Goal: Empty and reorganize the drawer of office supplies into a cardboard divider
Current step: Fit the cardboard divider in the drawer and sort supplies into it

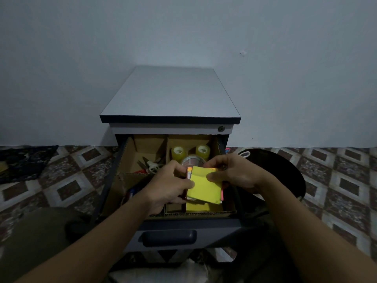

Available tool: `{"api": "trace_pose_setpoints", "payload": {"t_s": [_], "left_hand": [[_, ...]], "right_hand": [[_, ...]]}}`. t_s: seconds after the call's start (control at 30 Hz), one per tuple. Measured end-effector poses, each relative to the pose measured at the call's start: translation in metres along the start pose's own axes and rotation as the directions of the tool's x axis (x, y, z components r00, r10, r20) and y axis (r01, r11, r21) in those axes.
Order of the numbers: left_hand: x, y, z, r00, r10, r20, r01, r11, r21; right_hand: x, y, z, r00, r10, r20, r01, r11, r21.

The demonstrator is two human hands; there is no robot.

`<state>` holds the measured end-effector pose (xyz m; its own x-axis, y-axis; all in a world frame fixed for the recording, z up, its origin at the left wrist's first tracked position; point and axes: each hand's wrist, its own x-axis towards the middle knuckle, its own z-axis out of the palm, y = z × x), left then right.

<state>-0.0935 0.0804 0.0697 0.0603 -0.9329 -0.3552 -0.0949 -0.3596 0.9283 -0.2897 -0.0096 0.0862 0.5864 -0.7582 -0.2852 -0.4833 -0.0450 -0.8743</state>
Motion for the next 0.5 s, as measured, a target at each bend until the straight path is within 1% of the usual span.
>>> {"api": "trace_pose_setpoints", "payload": {"t_s": [0.07,0.13,0.2,0.3,0.37,0.5], "left_hand": [[0.000,-0.005,0.002,1.000,-0.001,-0.011,0.002,0.999,0.038],[0.001,-0.009,0.004,1.000,-0.006,-0.027,0.010,0.992,0.124],[0.003,-0.011,0.006,0.999,-0.014,-0.041,0.022,0.978,0.209],[0.006,-0.010,0.009,0.997,-0.065,-0.030,0.071,0.951,0.302],[0.010,-0.010,0.012,0.994,-0.105,-0.012,0.101,0.912,0.398],[0.019,-0.011,0.018,0.987,-0.161,0.020,0.126,0.837,0.532]], "right_hand": [[0.001,0.000,0.000,1.000,-0.012,0.009,0.013,0.993,-0.115],[0.004,0.001,0.002,0.999,-0.040,0.006,0.040,0.955,-0.293],[0.009,0.001,0.005,0.997,-0.075,0.013,0.071,0.871,-0.486],[0.014,-0.004,0.011,0.995,-0.083,0.061,0.102,0.734,-0.671],[0.016,-0.007,0.014,0.995,-0.080,0.056,0.096,0.679,-0.728],[0.018,-0.005,0.020,0.997,-0.069,-0.036,0.017,0.644,-0.765]]}}
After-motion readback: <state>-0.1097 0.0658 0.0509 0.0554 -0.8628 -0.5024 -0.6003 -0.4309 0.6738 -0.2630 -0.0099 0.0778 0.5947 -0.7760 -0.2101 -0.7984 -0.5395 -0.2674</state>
